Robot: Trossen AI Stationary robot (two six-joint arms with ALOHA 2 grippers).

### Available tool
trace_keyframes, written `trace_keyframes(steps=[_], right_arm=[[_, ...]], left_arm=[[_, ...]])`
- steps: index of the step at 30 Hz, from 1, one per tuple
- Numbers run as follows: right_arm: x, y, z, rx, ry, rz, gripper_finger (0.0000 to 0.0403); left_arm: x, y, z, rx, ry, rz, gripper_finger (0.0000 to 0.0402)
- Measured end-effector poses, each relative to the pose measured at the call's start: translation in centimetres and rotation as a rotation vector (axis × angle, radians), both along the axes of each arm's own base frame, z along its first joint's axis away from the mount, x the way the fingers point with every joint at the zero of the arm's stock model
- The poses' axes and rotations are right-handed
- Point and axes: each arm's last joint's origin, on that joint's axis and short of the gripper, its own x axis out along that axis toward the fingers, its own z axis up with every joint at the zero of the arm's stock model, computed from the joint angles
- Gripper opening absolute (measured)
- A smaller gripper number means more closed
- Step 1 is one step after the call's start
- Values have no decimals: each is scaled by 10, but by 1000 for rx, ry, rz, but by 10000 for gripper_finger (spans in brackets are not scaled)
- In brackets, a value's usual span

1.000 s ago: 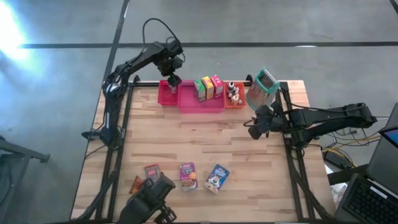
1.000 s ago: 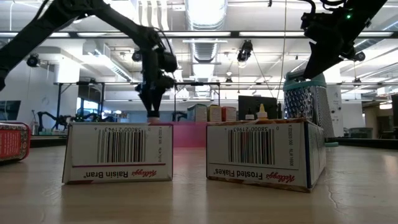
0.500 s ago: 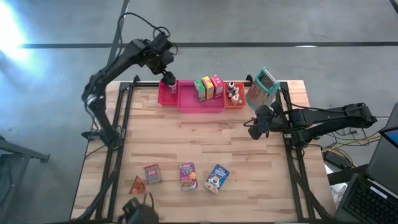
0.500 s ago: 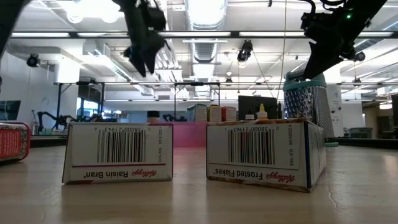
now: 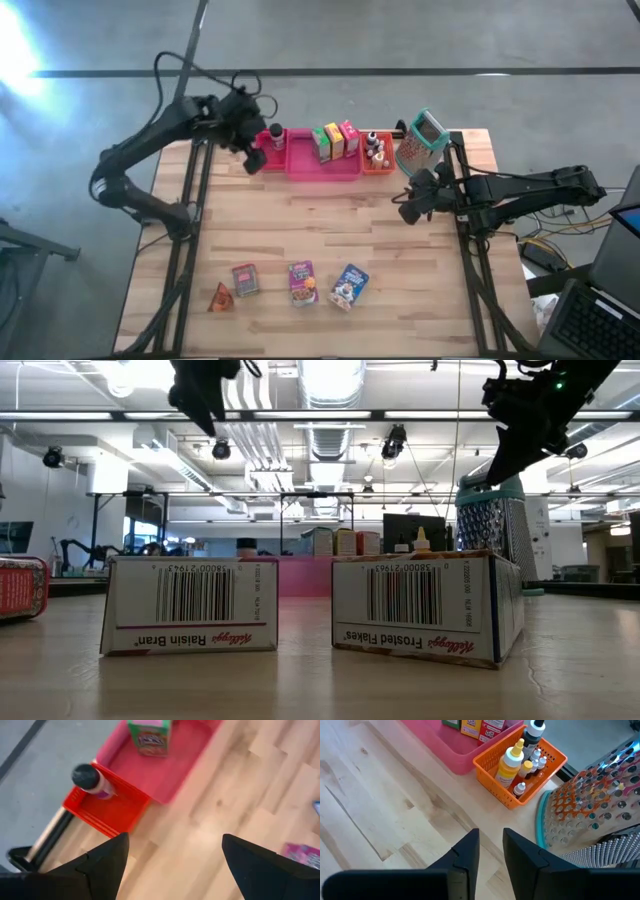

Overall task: Pick & Place Kitchen Items
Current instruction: Put the orange seasoning pack into red bin

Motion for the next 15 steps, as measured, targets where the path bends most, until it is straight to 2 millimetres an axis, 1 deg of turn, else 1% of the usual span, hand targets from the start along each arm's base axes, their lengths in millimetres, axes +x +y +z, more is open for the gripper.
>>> trace_keyframes(steps=[6, 10, 15], right_arm=[[2, 0, 1, -7, -19, 14, 59], [3, 0, 2, -8, -27, 15, 49], [3, 0, 2, -8, -29, 15, 43]], left_arm=[[-9, -32, -3, -3, 22, 1, 323], [-12, -46, -5, -6, 65, 23, 323], [-14, -60, -8, -16, 112, 68, 323]])
